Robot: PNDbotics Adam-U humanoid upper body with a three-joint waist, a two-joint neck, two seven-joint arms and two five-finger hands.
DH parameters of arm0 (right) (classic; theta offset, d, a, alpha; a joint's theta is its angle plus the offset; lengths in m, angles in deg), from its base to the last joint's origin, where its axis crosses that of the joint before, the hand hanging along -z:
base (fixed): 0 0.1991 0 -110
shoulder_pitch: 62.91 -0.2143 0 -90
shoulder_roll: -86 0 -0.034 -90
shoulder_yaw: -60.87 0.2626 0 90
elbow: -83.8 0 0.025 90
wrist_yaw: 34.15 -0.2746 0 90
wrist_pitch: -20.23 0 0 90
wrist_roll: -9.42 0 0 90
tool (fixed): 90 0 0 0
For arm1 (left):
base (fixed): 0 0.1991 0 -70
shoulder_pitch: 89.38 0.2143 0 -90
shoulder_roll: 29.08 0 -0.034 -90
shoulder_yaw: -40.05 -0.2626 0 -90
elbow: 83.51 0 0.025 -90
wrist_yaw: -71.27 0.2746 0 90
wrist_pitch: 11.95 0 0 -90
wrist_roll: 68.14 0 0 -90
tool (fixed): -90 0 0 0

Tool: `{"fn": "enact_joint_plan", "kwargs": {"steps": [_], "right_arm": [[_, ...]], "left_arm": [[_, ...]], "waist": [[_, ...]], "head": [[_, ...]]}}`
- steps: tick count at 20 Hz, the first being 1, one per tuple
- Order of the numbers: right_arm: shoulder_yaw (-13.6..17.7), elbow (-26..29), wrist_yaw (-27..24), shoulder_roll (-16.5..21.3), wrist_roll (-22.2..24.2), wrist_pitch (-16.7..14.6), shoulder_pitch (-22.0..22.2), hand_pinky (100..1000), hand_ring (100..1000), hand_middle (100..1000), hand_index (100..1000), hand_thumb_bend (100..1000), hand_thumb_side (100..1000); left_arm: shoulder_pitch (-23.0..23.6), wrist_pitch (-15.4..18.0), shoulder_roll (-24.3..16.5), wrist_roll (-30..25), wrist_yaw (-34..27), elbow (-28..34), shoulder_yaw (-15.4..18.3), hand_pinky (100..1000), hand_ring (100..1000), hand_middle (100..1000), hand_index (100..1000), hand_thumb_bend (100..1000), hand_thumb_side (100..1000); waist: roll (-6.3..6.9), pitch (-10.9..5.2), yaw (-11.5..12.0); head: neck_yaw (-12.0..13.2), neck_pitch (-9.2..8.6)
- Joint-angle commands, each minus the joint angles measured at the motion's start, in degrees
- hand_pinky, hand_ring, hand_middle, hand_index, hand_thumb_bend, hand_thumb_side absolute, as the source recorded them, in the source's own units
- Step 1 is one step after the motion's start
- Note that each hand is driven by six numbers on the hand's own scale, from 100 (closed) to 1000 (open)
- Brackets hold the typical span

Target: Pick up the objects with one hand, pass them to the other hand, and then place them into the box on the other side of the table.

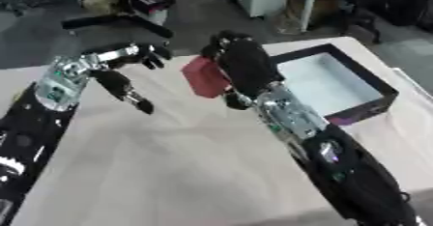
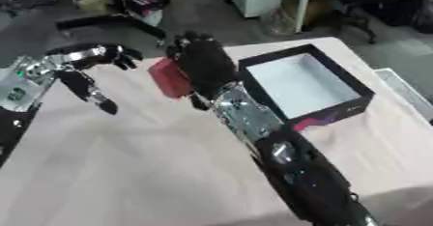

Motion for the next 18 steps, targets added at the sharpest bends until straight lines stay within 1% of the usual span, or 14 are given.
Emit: {"fn": "enact_joint_plan", "kwargs": {"steps": [1, 3, 5, 6, 7, 8, 9, 10, 11, 13, 14, 15, 16, 18], "right_arm": [[5.1, -3.4, -2.8, 3.7, -2.8, 3.0, -1.0, 381, 747, 449, 427, 100, 140], [8.3, -6.6, -4.8, 5.2, -4.8, 4.9, -1.9, 356, 740, 440, 437, 100, 153], [11.3, -9.6, -6.6, 6.4, -6.6, 6.8, -2.9, 309, 731, 422, 509, 100, 193], [16.6, -14.5, -9.7, 6.5, -10.2, 10.5, -4.3, 295, 733, 430, 634, 100, 213], [19.8, -20.6, -13.1, 6.2, -15.5, 16.8, -6.4, 298, 749, 460, 751, 100, 268], [20.9, -26.9, -16.5, 5.9, -19.6, 22.2, -8.3, 322, 779, 514, 856, 175, 349], [21.0, -32.2, -19.2, 5.8, -22.0, 25.4, -9.8, 330, 787, 527, 877, 193, 369], [21.2, -37.2, -21.5, 5.9, -22.9, 27.7, -10.9, 416, 827, 631, 987, 304, 472], [21.5, -41.8, -23.2, 6.1, -22.9, 29.6, -12.0, 495, 848, 698, 1000, 367, 509], [22.3, -48.9, -25.1, 6.8, -21.9, 32.5, -13.6, 591, 868, 752, 1000, 419, 529], [22.4, -51.1, -25.5, 7.2, -21.2, 33.5, -14.1, 708, 891, 803, 1000, 476, 553], [22.6, -52.5, -25.6, 7.7, -20.5, 34.5, -14.4, 711, 892, 805, 1000, 482, 556], [22.7, -53.0, -25.5, 8.2, -20.0, 35.2, -14.4, 737, 901, 817, 1000, 524, 576], [22.6, -52.0, -24.8, 9.2, -19.3, 36.3, -14.2, 738, 914, 829, 1000, 560, 607]], "left_arm": [[1.9, 6.0, -6.1, -4.4, -2.9, 5.4, 4.9, 824, 781, 818, 889, 1000, 497], [5.0, 5.4, -9.0, -2.5, -4.8, 8.5, 8.0, 823, 779, 815, 887, 1000, 508], [8.0, 4.5, -10.5, -0.6, -6.7, 11.5, 11.0, 813, 765, 800, 875, 1000, 522], [10.7, 3.6, -10.7, 3.0, -8.0, 15.0, 13.5, 811, 762, 796, 871, 1000, 526], [13.4, 2.1, -10.7, 7.8, -8.3, 19.2, 14.7, 810, 761, 795, 870, 1000, 528], [15.8, 0.2, -10.5, 12.1, -8.0, 23.1, 15.4, 810, 761, 794, 869, 1000, 528], [17.6, -1.5, -10.2, 15.1, -7.4, 26.0, 15.8, 810, 761, 794, 870, 1000, 528], [19.2, -2.9, -9.9, 17.2, -6.8, 28.3, 16.3, 810, 761, 793, 870, 1000, 530], [20.6, -4.0, -9.7, 18.7, -6.3, 30.1, 16.8, 809, 760, 791, 871, 1000, 529], [23.1, -5.6, -9.7, 20.2, -5.7, 32.6, 17.8, 809, 758, 790, 871, 1000, 528], [24.3, -6.2, -9.9, 20.6, -5.4, 33.3, 18.3, 809, 758, 790, 872, 1000, 524], [25.2, -6.7, -10.2, 20.8, -5.2, 33.7, 18.7, 809, 758, 790, 873, 1000, 523], [26.2, -7.0, -10.5, 20.9, -5.0, 33.8, 19.1, 809, 758, 789, 873, 1000, 521], [27.6, -7.6, -10.9, 21.0, -4.6, 33.8, 19.9, 810, 759, 788, 875, 1000, 518]], "waist": [[0.21, -0.81, -0.1], [0.55, -0.74, 0.2], [1.03, -0.73, 0.8], [1.18, -0.66, 1.8], [1.27, -0.55, 2.7], [1.4, -0.49, 3.6], [1.51, -0.48, 4.2], [1.6, -0.48, 4.9], [1.67, -0.49, 5.4], [1.76, -0.45, 6.3], [1.77, -0.41, 6.6], [1.77, -0.39, 6.7], [1.72, -0.37, 6.8], [1.57, -0.36, 6.9]], "head": [[0.3, -0.29], [0.1, -0.49], [-0.4, -0.62], [-1.2, -0.72], [-2.0, -0.88], [-2.7, -1.14], [-3.1, -1.28], [-3.4, -1.46], [-3.7, -1.61], [-4.2, -1.86], [-4.3, -1.97], [-4.3, -2.03], [-4.3, -2.11], [-4.3, -2.3]]}}
